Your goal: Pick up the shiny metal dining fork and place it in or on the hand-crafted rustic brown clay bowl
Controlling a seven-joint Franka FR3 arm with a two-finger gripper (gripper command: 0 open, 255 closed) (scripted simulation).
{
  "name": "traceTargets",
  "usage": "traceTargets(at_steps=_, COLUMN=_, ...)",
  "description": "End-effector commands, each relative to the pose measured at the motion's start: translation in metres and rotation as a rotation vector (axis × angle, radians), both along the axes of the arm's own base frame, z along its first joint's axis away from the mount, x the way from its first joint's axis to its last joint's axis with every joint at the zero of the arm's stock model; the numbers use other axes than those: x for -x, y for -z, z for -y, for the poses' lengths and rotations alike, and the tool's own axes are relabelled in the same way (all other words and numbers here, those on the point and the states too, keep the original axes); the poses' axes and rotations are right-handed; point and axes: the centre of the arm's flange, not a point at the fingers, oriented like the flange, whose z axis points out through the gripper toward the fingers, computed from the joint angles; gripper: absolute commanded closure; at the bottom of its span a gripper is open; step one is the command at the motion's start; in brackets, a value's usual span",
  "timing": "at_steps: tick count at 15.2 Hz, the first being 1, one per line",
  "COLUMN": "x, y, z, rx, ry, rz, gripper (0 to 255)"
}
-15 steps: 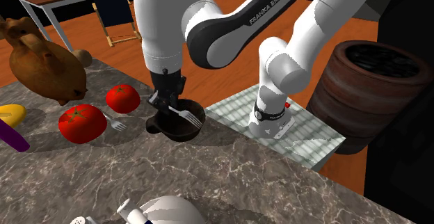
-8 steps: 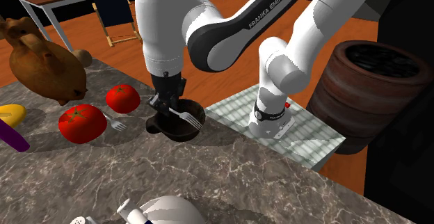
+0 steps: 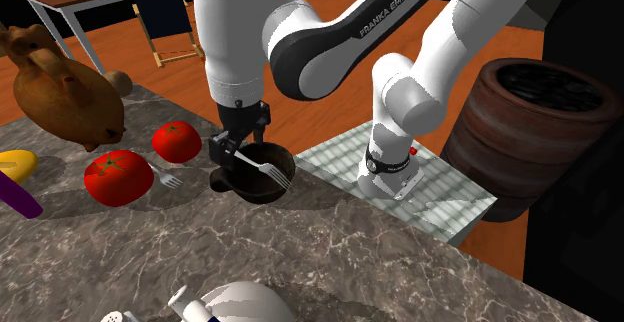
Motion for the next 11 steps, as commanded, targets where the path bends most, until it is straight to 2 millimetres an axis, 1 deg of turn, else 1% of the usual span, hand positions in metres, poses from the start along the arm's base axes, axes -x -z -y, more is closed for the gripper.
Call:
traceTargets(at_steps=1, x=0.0, y=-0.021, z=-0.003, rx=0.0, ry=0.0, rz=-0.001, gripper=0)
traceTargets(at_steps=3, x=0.001, y=-0.044, z=-0.006, rx=0.0, ry=0.0, rz=-0.001, gripper=0)
traceTargets(at_steps=11, x=0.001, y=-0.044, z=-0.006, rx=0.0, ry=0.0, rz=-0.001, gripper=0)
